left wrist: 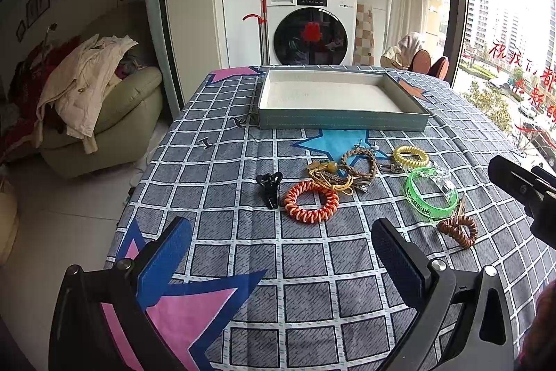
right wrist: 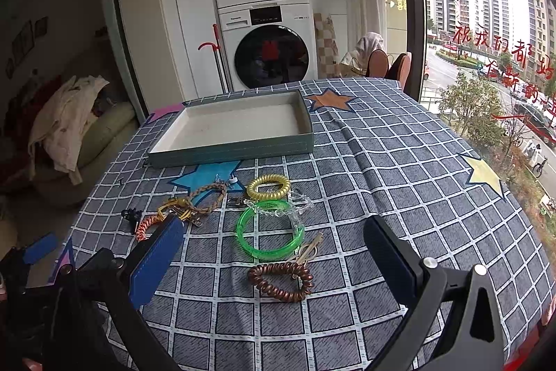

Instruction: Organize jewelry

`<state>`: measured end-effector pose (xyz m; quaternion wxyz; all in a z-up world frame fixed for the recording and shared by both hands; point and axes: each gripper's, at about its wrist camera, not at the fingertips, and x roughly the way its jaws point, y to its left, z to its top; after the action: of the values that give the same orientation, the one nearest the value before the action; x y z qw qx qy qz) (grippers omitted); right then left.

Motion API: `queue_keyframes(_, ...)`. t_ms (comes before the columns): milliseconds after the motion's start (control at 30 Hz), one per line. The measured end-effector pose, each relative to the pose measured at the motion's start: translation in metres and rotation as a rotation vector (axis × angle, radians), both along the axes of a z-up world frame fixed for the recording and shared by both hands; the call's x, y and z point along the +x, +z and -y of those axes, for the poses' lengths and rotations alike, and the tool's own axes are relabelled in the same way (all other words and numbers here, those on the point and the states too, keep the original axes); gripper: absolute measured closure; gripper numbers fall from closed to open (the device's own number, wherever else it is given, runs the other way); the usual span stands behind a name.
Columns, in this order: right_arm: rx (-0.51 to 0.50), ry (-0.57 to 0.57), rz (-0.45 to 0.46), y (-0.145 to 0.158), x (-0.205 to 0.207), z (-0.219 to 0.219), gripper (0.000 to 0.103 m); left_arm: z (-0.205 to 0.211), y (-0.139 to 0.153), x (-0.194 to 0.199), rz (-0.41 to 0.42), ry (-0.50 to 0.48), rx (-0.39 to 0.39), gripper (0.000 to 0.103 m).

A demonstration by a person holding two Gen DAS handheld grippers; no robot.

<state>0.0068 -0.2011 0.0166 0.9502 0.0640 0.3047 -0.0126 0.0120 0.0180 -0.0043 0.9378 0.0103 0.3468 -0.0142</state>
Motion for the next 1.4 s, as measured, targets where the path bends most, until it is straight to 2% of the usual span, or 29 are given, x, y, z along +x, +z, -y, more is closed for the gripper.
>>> queue_keyframes(1233,0.004,0.006,-0.009,-0.0013,0.0024,-0.001,0.0,0.0035,-0.0036,0.0013,-0.006,0.001,0.003,0.0)
queue_keyframes(1400,0.005,0.006,-0.011,-0.0017,0.0022,0.0003,0.0,0.0017,-0.0082,0.0045,-0.031,0.019,-0.011,0.0)
